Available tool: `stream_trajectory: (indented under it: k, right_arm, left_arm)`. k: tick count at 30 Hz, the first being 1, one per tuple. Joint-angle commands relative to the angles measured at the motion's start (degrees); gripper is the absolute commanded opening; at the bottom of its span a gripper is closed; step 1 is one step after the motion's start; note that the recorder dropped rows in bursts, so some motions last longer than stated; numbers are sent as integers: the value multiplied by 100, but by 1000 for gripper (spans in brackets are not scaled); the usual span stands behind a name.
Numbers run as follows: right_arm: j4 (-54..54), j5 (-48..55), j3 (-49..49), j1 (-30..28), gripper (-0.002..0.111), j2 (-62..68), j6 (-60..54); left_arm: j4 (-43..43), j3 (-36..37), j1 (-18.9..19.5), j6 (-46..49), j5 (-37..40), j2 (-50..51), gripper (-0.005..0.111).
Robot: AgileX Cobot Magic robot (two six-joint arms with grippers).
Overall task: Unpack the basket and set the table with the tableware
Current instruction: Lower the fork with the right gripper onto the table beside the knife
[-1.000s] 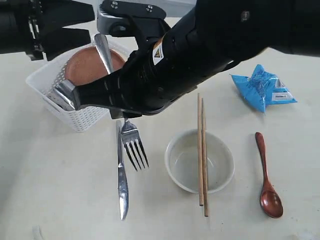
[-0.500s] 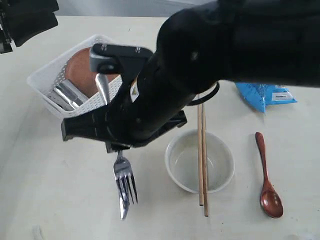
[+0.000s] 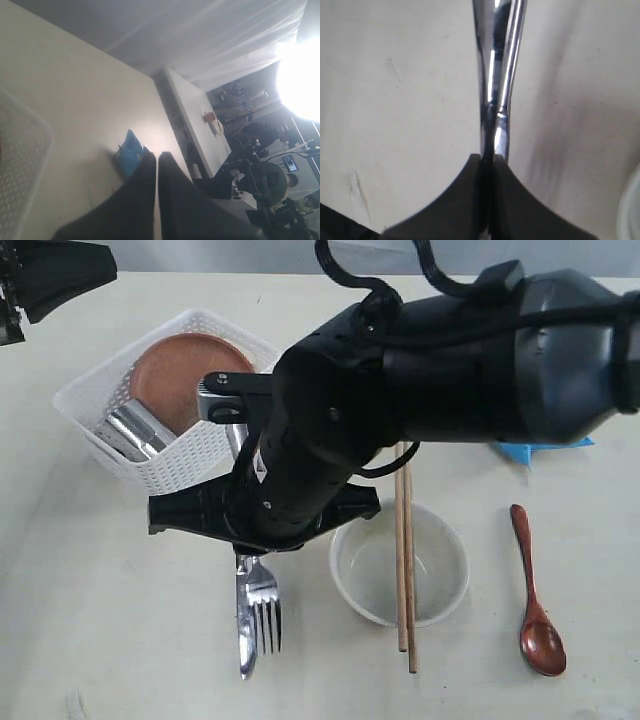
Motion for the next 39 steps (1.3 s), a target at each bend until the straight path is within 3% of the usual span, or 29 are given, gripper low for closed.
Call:
stream_trajectory:
  k: [1,7,39]
  right_arm:
    - [-158,-90,-16,45,-1,73,202]
    - [-220,-142,-16,249,-1,329,291]
    - [-589,-88,-16,230,-1,925,697]
  left_arm:
    - [-39,-33,26,40,75,-36,1]
    - [-39,-33,26,40,75,-36,1]
    - [-39,-33,26,-26,75,-36,1]
